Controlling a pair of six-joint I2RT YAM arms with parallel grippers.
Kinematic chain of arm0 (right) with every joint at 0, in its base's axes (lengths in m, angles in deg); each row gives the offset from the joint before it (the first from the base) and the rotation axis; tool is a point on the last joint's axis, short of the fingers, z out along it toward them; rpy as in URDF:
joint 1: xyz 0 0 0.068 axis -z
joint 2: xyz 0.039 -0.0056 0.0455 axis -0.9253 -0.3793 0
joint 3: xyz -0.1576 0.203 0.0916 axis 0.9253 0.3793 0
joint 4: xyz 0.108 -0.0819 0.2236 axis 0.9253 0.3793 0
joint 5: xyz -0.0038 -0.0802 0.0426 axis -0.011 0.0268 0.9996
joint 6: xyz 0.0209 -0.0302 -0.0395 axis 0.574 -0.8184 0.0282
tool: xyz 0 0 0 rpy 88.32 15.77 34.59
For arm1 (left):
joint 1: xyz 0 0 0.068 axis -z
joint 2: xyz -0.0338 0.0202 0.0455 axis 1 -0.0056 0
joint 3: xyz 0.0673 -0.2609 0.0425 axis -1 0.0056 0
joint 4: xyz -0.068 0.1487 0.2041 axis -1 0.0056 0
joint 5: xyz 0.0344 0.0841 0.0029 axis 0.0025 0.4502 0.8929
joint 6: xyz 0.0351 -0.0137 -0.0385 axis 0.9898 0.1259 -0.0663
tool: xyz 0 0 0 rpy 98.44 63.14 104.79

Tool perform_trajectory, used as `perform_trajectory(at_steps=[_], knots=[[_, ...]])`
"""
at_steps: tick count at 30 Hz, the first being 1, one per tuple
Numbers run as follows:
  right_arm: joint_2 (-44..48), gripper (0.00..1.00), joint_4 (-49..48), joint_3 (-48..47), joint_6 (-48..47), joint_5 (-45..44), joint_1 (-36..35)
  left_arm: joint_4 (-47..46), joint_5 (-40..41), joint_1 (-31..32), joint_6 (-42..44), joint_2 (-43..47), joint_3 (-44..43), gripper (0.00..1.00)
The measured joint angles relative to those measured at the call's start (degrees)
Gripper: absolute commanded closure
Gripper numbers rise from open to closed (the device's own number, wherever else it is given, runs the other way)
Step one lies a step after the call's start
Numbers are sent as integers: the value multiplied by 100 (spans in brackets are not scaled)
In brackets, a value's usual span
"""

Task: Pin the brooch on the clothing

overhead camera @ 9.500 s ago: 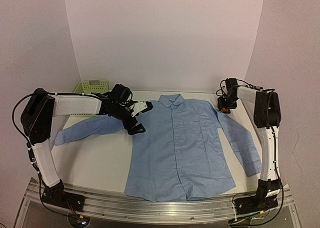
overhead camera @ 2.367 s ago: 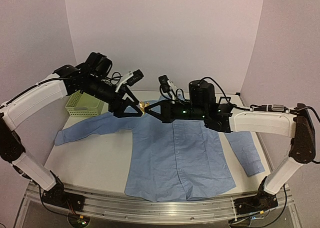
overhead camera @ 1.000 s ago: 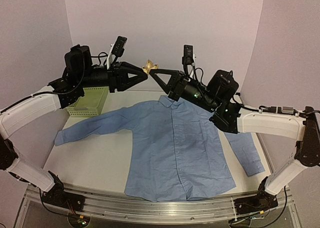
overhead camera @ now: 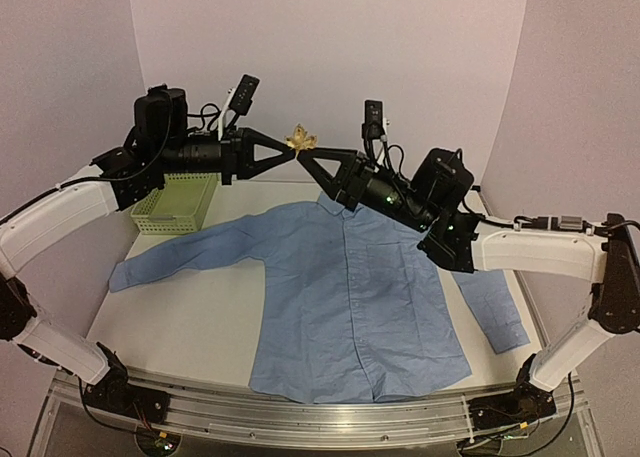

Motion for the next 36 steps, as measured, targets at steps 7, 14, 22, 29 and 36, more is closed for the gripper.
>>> perform_trajectory(at_steps=[7,14,22,29,36], knots=[[237,37,480,1161,-56,-472,13,2019,2259,10,1552,-109,-573,100],[800,33,1800,1535,-176,-953,63,3824,5244,4,3558,-1180,-712,100],[664,32,3028,767,-260,-1388,315,4582,7350,6,5008,-1946,-597,100],[-108,24,4096,-199,-39,-1912,832,5493,6782,-104,4604,-2348,-1907,100],[-1560,19,4907,-1680,-268,-2568,1536,6351,5347,-414,3815,-3327,-3087,100]])
